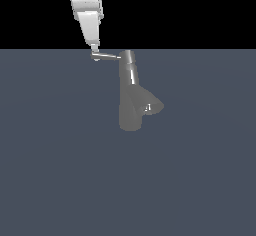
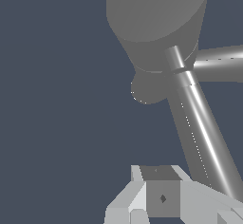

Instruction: Turn on the faucet by rotating a designated handle.

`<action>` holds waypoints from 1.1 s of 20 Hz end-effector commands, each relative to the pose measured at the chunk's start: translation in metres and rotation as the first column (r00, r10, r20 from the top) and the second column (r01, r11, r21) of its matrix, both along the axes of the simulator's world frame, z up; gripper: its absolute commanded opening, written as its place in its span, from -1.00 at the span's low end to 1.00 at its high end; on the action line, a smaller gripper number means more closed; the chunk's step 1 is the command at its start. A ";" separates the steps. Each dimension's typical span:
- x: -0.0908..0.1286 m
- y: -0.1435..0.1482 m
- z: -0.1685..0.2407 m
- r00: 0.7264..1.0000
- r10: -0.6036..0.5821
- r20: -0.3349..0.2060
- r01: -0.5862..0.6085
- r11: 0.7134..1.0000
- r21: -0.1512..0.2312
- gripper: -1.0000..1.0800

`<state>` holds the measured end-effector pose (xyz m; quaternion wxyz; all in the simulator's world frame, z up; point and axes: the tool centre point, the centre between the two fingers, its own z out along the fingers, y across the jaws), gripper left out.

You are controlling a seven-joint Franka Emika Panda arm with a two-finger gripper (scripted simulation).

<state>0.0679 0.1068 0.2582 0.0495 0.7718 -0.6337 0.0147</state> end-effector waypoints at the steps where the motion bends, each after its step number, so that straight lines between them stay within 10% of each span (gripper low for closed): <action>1: -0.010 -0.001 0.000 1.000 0.001 -0.011 -0.001 1.000 -0.002 -1.00; 22: -0.049 -0.033 0.025 1.000 -0.005 -0.002 0.005 1.000 -0.001 -1.00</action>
